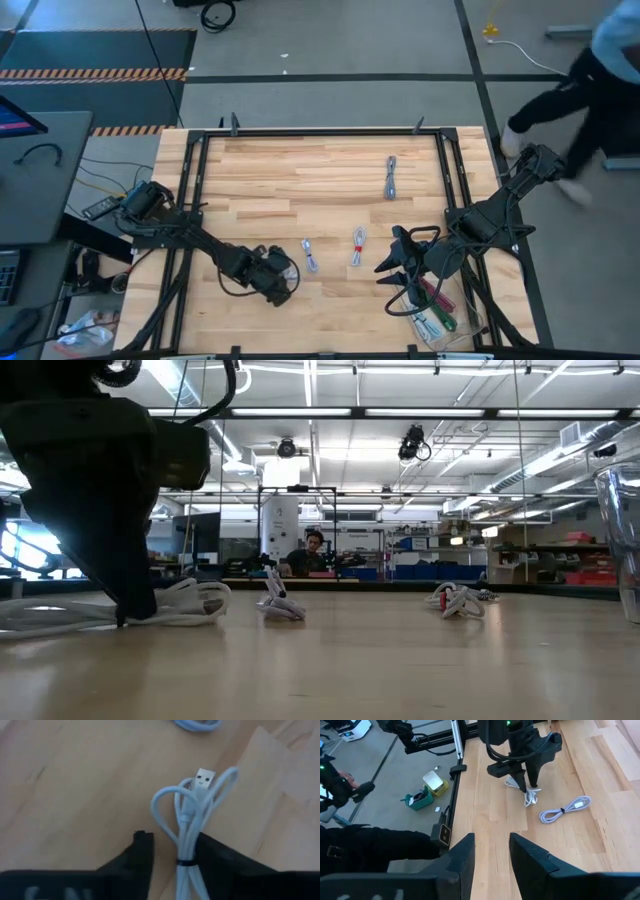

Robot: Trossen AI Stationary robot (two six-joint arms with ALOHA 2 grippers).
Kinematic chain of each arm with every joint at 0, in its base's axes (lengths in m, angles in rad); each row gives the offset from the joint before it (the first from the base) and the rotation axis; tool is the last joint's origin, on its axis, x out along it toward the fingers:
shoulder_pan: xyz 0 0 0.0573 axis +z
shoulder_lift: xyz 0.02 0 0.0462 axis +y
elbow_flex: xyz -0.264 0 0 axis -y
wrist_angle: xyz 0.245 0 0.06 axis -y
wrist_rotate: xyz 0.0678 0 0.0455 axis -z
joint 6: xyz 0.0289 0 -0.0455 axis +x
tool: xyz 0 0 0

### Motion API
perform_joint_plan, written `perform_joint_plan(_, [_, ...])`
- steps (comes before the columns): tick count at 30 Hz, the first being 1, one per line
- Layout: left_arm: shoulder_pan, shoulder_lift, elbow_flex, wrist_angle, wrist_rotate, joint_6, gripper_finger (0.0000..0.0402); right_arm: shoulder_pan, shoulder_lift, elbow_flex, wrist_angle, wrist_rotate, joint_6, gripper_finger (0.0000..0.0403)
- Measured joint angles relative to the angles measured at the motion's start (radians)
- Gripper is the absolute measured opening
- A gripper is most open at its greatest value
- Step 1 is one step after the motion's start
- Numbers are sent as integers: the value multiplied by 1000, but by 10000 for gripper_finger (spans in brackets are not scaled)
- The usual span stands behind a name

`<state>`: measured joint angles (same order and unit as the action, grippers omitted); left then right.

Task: Pick and place USB-C Cables
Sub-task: Put the bottom white charger cable into the transparent bin

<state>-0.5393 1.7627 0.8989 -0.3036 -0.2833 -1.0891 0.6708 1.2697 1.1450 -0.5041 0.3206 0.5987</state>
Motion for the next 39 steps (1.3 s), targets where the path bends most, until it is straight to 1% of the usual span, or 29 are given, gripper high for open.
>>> perform_joint_plan(2, [3,1,-5,19,-1,14,88,0,0,0,0,0,0,127])
perform_joint_plan(4, [3,2,7,24,-8,72,34,0,0,0,0,0,-1,127])
perform_joint_plan(5, [3,3,19,19,-18,106,22,0,0,0,0,0,-5,127])
perform_joint_plan(8, [7,5,76,6,-64,197,20,0,0,0,1,4,-26,127])
perform_joint_plan(11, [12,-16,163,13,-105,315,19,0,0,0,2,33,-48,127])
perform_joint_plan(15, [8,-46,316,-17,-183,521,19,0,0,0,2,86,-60,127])
perform_joint_plan(18, [-15,-61,458,-118,-272,661,19,-7,0,0,2,128,-55,127])
perform_joint_plan(20, [-32,-62,560,-226,-351,731,18,-19,1,0,2,131,-59,127])
perform_joint_plan(23, [-64,-62,692,-350,-475,788,18,-49,6,-12,5,127,-94,127])
perform_joint_plan(25, [-79,-64,757,-422,-527,807,18,-82,15,-28,21,95,-97,127])
perform_joint_plan(26, [-85,-63,786,-455,-536,808,18,-98,24,-32,37,81,-102,127])
perform_joint_plan(28, [-96,-63,831,-502,-542,799,18,-118,49,-37,109,75,-160,127])
perform_joint_plan(30, [-104,-64,853,-527,-545,786,18,-132,81,-37,238,51,-285,127])
perform_joint_plan(33, [-114,-63,861,-552,-543,761,18,-145,133,-37,477,-23,-487,127])
perform_joint_plan(35, [-116,-63,861,-551,-543,759,18,-147,163,-37,597,-43,-596,129])
perform_joint_plan(36, [-116,-63,861,-553,-540,756,18,-147,176,-37,647,-47,-635,131])
perform_joint_plan(39, [-116,-63,861,-565,-530,739,18,-146,216,-37,710,-30,-695,144])
